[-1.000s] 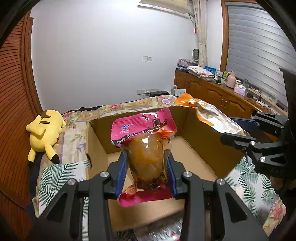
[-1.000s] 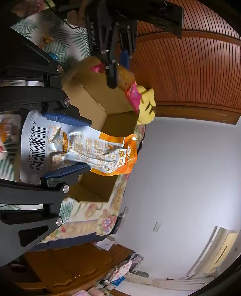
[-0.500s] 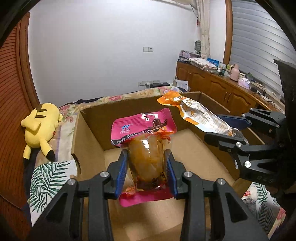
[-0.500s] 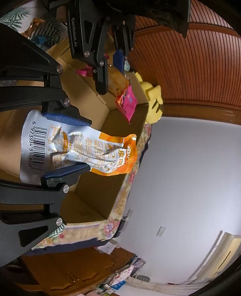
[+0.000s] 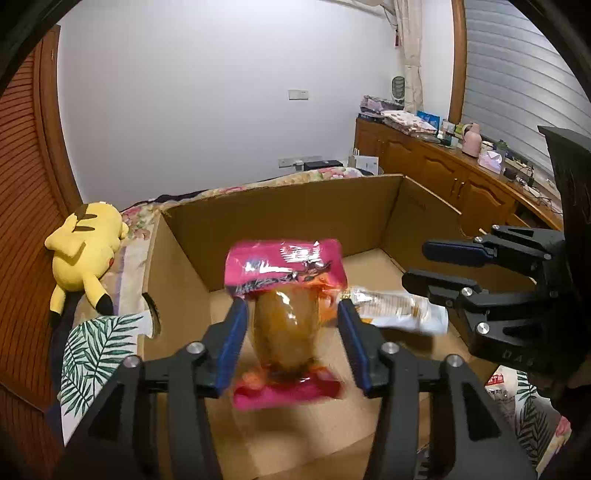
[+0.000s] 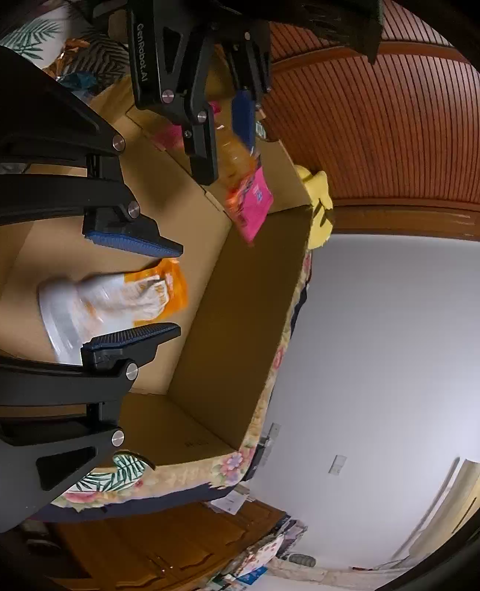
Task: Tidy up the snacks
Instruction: 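Open both tools to drop the packs into the box and withdraw, then grasp the clear granola bar pack with the left tool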
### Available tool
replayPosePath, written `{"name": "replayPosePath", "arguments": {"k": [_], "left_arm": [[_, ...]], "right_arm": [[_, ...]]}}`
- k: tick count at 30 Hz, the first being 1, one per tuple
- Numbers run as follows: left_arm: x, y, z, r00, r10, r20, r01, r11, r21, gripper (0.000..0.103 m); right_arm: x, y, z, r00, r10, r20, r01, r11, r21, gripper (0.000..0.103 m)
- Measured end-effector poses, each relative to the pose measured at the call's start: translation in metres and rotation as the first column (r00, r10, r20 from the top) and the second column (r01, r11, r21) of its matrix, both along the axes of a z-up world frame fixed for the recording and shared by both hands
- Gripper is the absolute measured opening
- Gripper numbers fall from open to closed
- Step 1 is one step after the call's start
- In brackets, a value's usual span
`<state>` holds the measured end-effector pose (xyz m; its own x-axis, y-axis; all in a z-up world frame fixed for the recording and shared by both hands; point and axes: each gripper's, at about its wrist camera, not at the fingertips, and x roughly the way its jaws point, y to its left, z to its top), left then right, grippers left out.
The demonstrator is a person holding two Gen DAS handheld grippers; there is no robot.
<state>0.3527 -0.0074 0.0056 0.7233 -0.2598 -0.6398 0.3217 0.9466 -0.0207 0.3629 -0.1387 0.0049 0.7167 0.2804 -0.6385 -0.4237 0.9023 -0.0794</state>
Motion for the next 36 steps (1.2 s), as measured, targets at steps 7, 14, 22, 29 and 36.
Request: {"name": "replayPosePath", "arguments": {"k": [7, 14, 22, 29, 36], "left_arm": [[-0.007, 0.006, 0.009, 0.999, 0.019, 0.032, -0.019, 1.0, -0.007, 0.058], [-0.045, 0.008, 0.023, 0.996, 0.003, 0.084, -0.003, 1.0, -0.005, 0.058], [-0.105, 0.024, 0.034, 0.993, -0.008, 0.117, 0.013, 0.999, -0.041, 0.06], [-0.148, 0.029, 0.016, 0.995, -0.013, 0.104, 0.017, 0.999, -0.046, 0.061], [-0.168, 0.018, -0.001, 0.997, -0.03, 0.068, 0.032, 0.999, -0.037, 0.061]], "right_arm": [[-0.016, -0.003, 0.003, 1.0, 0.005, 0.004, -0.005, 1.0, 0.024, 0.035], [-0.067, -0.016, 0.022, 0.999, -0.002, 0.037, -0.001, 0.996, 0.086, 0.04], [-0.133, -0.042, 0.027, 0.996, -0.075, 0.041, 0.068, 0.987, 0.148, 0.05], [-0.171, -0.071, -0.009, 0.981, -0.189, -0.044, 0.194, 0.968, 0.162, 0.059], [-0.176, -0.081, -0.042, 0.957, -0.263, -0.126, 0.28, 0.949, 0.147, 0.066]]}}
